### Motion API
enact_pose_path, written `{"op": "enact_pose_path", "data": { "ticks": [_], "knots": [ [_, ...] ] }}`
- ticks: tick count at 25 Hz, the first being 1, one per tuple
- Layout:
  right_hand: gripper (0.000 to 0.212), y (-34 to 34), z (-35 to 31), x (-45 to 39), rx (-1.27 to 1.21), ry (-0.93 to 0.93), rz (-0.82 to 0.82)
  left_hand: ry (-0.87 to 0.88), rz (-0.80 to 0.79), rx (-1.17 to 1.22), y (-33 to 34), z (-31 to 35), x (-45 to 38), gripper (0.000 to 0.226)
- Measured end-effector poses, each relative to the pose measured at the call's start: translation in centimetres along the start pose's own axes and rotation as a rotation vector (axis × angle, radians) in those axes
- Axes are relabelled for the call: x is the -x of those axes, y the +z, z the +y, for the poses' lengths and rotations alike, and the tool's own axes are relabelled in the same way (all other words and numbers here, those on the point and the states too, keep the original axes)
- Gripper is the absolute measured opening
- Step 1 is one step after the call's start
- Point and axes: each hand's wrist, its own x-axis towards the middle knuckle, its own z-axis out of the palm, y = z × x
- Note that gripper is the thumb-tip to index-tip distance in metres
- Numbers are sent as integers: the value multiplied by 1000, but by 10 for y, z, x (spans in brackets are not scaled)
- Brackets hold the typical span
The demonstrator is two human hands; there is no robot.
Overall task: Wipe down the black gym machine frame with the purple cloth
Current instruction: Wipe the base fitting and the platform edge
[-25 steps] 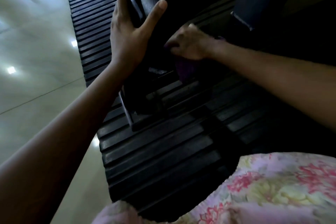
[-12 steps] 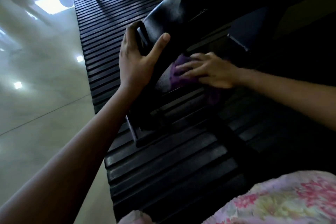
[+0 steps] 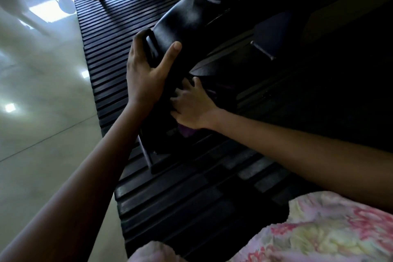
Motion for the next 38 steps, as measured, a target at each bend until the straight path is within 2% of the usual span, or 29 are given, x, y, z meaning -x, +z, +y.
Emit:
{"op": "enact_pose_path", "data": {
  "ticks": [3, 5, 7, 9, 11, 13, 15, 17, 19, 20, 21, 24, 26, 28, 29, 30, 32, 34, 36, 38],
  "knots": [
    [42, 6, 32, 27, 5, -268, 53, 4, 22, 10, 0, 1, 0, 69],
    [47, 8, 79, 35, 9, -328, 127, 5, 38, 18, 1, 4, 1, 68],
    [57, 11, 123, 43, -2, -139, 154, -7, 50, 19, 2, 5, 1, 66],
    [67, 7, 150, 56, -54, 216, 167, -7, 50, 4, 2, 6, 1, 67],
    [70, 5, 147, 58, -85, 511, 189, -3, 48, -16, 1, 6, 2, 69],
    [65, 9, 109, 45, -35, 573, 169, -4, 37, -27, 2, 5, 2, 72],
    [63, 14, 63, 31, -13, 408, 115, -2, 38, -27, 2, 5, 1, 72],
    [59, 17, 28, 26, -8, 154, 71, -4, 41, -30, 2, 4, 1, 73],
    [54, 11, 25, 26, 21, -40, -3, -8, 31, -19, 1, 1, 0, 74],
    [54, 6, 36, 24, 57, -58, -31, -7, 28, -15, 0, 0, -1, 75],
    [52, 4, 51, 21, 78, -5, -42, -3, 25, -17, -1, -1, -1, 76],
    [46, -5, 121, 13, -3, 384, -45, -21, 0, -39, 3, -2, -1, 78],
    [47, -13, 157, 16, -86, 545, -76, -27, 44, -35, 2, 3, 1, 82],
    [48, -17, 159, 25, -86, 576, -107, 137, 230, -135, 3, 10, 11, 80],
    [49, -16, 152, 32, -53, 572, -103, 300, 314, -219, 6, 16, 20, 70],
    [49, -11, 143, 42, -14, 562, -71, 486, 319, -272, 14, 22, 32, 58],
    [50, -4, 136, 58, 26, 528, -14, 779, 99, -282, 41, 28, 53, 44],
    [52, -4, 146, 53, 39, 543, -31, 835, -180, -377, 68, 20, 62, 45],
    [53, -6, 152, 32, 29, 574, -99, 651, -363, -485, 81, 0, 53, 61],
    [52, -6, 151, 12, 34, 572, -142, 393, -443, -511, 84, -20, 34, 81]
  ]
}}
